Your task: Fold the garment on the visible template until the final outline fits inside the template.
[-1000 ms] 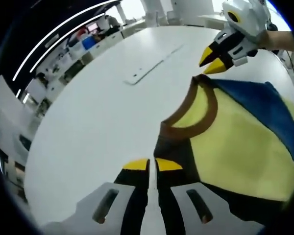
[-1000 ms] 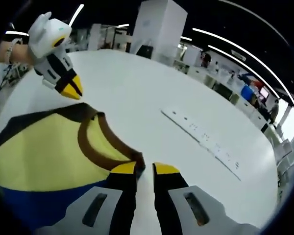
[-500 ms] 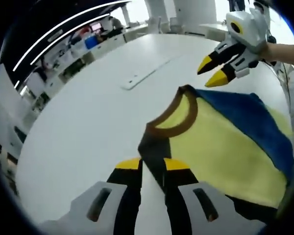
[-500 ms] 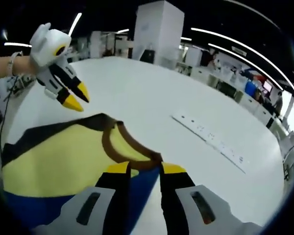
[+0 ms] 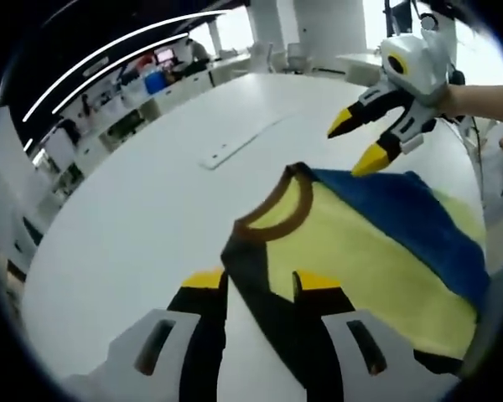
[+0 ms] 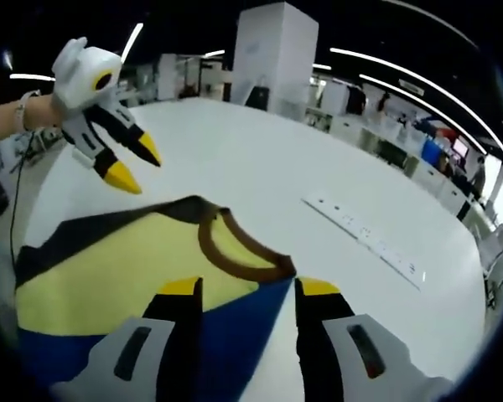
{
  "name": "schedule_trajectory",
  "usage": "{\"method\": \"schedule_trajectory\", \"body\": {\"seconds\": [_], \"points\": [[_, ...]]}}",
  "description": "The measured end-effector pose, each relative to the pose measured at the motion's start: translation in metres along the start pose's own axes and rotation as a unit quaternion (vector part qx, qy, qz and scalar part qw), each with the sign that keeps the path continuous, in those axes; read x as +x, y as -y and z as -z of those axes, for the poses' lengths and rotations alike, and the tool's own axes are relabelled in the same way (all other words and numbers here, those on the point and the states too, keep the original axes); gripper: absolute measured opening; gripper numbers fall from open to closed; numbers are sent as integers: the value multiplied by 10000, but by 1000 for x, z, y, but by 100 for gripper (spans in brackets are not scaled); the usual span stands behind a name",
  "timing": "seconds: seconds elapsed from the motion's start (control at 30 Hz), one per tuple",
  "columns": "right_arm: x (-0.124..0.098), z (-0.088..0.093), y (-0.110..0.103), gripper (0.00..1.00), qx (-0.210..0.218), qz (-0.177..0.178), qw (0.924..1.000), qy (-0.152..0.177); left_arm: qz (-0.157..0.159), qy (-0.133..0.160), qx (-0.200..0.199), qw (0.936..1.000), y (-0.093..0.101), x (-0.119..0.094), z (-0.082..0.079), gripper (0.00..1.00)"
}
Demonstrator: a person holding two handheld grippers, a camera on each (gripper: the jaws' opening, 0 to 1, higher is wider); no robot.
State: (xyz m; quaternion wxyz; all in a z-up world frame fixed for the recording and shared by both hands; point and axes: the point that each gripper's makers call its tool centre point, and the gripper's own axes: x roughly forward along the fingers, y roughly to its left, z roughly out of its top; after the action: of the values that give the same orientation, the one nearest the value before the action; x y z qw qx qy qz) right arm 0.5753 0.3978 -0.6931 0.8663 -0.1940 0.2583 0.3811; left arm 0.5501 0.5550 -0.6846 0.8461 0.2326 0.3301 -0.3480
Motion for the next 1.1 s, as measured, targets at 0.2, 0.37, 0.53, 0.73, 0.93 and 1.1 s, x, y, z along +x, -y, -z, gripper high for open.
{"method": "schedule_trajectory", "body": {"seconds": [0.2, 0.37, 0.53, 0.73, 0.93, 1.1], "points": [[-9, -7, -12, 51, 82, -67, 9999, 118, 103, 55, 21, 9999, 5, -12, 3, 33], [-14, -8, -18, 56, 78, -127, 9998, 127, 140, -13, 31, 9999, 8, -20, 7, 37], [-17, -6, -20, 61, 64, -112, 9999, 89, 102, 35, 10, 9999, 7, -26, 7, 40], [-23, -5, -21, 63, 108, -98, 9999, 76, 46, 9, 47, 10000, 7, -33, 9, 42], [-30, -7, -24, 67, 104, -151, 9998, 111, 58, 27, 41, 10000, 11, -40, 10, 43], [-37, -5, -33, 69, 57, -180, 9998, 78, 152, 33, 49, 9999, 20, -47, 11, 48]]}}
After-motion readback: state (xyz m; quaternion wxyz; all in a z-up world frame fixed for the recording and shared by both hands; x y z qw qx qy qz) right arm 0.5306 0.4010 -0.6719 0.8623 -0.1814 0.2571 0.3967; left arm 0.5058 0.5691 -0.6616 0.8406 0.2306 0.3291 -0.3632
